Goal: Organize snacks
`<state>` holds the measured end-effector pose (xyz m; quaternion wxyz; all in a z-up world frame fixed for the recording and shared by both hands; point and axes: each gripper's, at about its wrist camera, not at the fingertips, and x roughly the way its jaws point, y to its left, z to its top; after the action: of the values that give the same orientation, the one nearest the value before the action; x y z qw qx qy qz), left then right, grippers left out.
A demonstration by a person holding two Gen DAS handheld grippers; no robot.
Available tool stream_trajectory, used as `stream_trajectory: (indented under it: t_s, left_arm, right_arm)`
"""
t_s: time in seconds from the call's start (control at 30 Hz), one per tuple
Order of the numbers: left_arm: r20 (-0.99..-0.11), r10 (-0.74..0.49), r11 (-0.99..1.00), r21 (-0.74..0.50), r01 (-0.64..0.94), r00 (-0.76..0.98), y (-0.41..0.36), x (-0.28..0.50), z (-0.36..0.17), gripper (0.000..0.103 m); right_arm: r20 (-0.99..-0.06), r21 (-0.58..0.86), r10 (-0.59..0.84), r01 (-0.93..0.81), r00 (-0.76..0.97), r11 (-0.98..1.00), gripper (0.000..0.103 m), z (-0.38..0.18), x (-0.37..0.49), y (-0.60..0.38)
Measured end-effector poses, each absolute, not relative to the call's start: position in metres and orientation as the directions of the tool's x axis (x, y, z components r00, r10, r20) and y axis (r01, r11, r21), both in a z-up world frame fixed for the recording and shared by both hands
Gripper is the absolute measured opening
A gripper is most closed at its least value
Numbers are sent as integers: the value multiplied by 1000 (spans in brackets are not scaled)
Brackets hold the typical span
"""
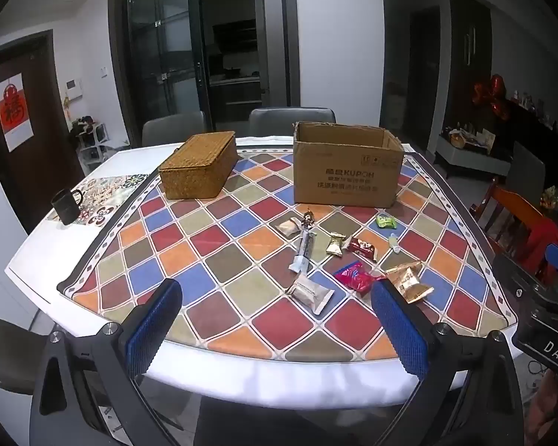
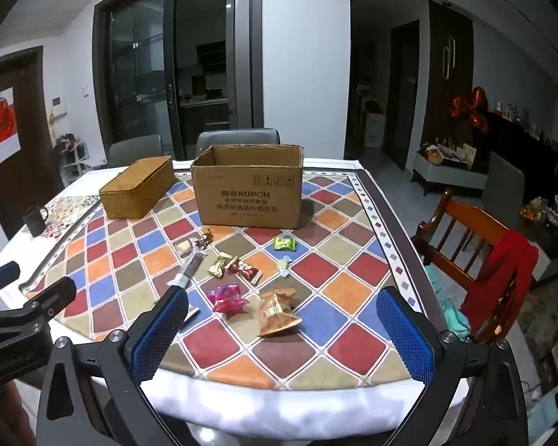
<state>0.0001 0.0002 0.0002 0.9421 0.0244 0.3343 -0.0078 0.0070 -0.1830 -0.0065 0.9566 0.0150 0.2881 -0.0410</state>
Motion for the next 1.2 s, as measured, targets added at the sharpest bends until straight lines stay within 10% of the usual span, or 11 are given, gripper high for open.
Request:
stream_trajectory:
  t_s: [1.2]
  left_arm:
    - [-624, -12, 997, 50, 56, 782, -6, -5, 5, 103]
  right_arm:
    - [-548, 6, -76, 95, 833, 995, 102, 0, 2, -187]
